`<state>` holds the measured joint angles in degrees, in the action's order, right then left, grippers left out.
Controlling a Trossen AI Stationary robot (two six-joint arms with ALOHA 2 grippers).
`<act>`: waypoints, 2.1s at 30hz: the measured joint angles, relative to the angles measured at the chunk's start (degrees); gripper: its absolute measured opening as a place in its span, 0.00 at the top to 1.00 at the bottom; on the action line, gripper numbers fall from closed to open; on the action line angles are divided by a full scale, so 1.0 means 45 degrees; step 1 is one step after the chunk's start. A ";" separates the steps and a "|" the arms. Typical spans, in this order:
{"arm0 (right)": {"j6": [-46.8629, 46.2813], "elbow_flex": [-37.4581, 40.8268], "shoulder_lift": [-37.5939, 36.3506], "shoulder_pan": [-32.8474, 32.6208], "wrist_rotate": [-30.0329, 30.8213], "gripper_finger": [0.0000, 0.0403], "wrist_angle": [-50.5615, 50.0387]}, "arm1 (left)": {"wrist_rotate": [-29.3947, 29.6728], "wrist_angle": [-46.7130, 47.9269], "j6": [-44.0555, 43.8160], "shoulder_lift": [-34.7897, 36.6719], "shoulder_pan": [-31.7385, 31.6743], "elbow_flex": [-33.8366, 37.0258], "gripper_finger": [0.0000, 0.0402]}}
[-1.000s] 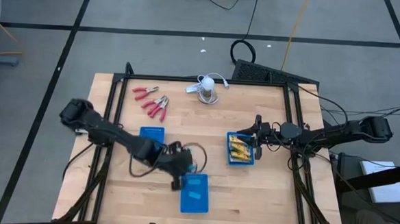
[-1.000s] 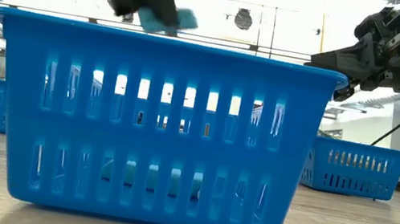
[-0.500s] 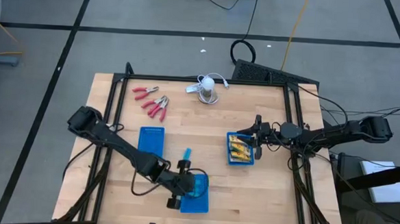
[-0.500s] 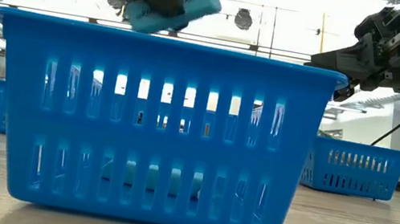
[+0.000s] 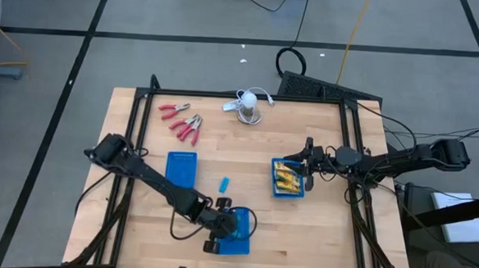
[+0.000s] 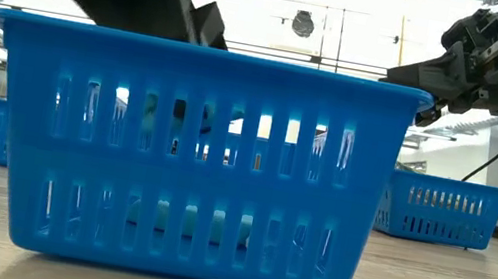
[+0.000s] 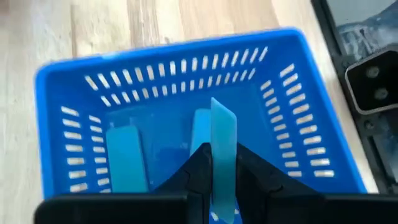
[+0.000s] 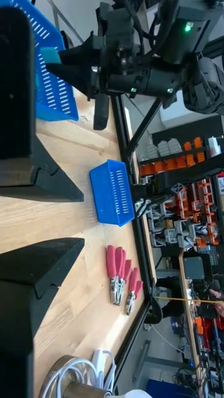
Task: Pick & Place School Supplies
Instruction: Put the blue eraser into the bottom blue bin
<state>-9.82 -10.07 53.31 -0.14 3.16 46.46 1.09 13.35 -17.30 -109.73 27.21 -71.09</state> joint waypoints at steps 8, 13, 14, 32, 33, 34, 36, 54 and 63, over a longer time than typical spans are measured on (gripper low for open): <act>0.0000 0.0002 0.0002 0.0000 0.0000 0.77 -0.0003 | 0.0120 -0.0052 -0.0103 0.0086 -0.0051 -0.0005 0.79; 0.0000 0.0000 0.0000 0.0000 0.0000 0.77 -0.0005 | 0.0436 -0.0045 -0.0389 0.0086 -0.0061 -0.0005 0.70; 0.0000 -0.0001 0.0002 0.0000 0.0000 0.77 -0.0005 | 0.0432 -0.0045 -0.0367 0.0086 -0.0082 -0.0005 0.68; -0.0001 0.0000 0.0002 0.0000 -0.0024 0.77 -0.0042 | 0.2614 0.3083 -0.2976 0.2680 -0.1721 -0.0019 0.63; -0.0005 0.0002 0.0002 0.0000 -0.0024 0.77 -0.0044 | 0.2588 0.3443 -0.3224 0.2669 -0.1835 -0.0019 0.63; -0.0004 0.0002 0.0002 0.0000 -0.0024 0.77 -0.0047 | 0.2568 0.3765 -0.3517 0.2613 -0.1980 -0.0019 0.63; 0.0000 0.0002 0.0006 -0.0004 -0.0029 0.77 -0.0114 | 0.2699 0.4374 -0.4365 0.2538 -0.2223 -0.0019 0.63; 0.0000 -0.0008 0.0041 -0.0005 0.0010 0.77 -0.0189 | 0.2023 0.5233 -0.8194 0.0354 -0.3593 -0.0005 0.63; 0.0000 -0.0008 0.0046 -0.0004 0.0010 0.77 -0.0189 | 0.1936 0.5020 -0.7903 -0.0405 -0.3911 -0.0005 0.63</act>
<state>-9.82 -10.11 53.52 -0.16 3.20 45.60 9.80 35.94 -52.86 -111.55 9.61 -71.11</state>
